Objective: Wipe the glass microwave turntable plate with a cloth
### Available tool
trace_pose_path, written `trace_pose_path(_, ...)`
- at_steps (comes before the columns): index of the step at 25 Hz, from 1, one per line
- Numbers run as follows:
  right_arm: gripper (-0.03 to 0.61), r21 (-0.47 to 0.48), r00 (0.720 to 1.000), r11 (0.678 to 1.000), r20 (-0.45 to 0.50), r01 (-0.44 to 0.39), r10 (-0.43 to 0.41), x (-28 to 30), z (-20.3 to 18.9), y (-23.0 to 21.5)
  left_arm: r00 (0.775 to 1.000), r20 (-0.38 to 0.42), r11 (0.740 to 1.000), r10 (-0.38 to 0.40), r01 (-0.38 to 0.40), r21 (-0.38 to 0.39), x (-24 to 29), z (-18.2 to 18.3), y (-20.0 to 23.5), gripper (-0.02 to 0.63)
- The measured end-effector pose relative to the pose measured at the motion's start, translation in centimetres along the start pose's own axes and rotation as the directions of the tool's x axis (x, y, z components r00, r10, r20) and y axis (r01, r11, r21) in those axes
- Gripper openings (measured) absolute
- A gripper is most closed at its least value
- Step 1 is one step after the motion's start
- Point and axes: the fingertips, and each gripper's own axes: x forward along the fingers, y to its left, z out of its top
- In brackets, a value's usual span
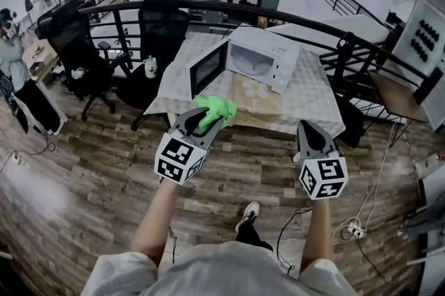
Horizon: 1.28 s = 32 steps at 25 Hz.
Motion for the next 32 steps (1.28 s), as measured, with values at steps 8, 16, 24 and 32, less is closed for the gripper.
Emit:
trace_pose_path(8, 0.012, 0.005, 0.999, 0.999, 0.013, -0.035, 0.035, 9.8, -1.8, -8.6, 0.999, -0.017, 0.999, 0.032, -0.032, 0.008, 12.1, 0.0, 3.5, 0.137)
trace_pose_path(16, 0.012, -0.010, 0.995, 0.996, 0.012, -0.094, 0.094, 19.3, -2.0, -17.9, 0.996, -0.050, 0.997, 0.077, -0.079, -0.028, 24.3, 1.0, 6.7, 0.137)
trace_pose_path(24, 0.014, -0.007, 0.993, 0.993, -0.023, -0.118, 0.118, 25.3, -3.9, -23.3, 0.987, -0.101, 0.990, 0.127, -0.132, -0.049, 31.7, -0.2, 8.5, 0.137)
trace_pose_path(32, 0.014, 0.070, 0.988, 0.987, -0.046, -0.146, 0.150, 29.3, -6.6, -25.4, 0.972, -0.140, 0.975, 0.188, -0.202, -0.095, 36.1, -3.4, 11.1, 0.132)
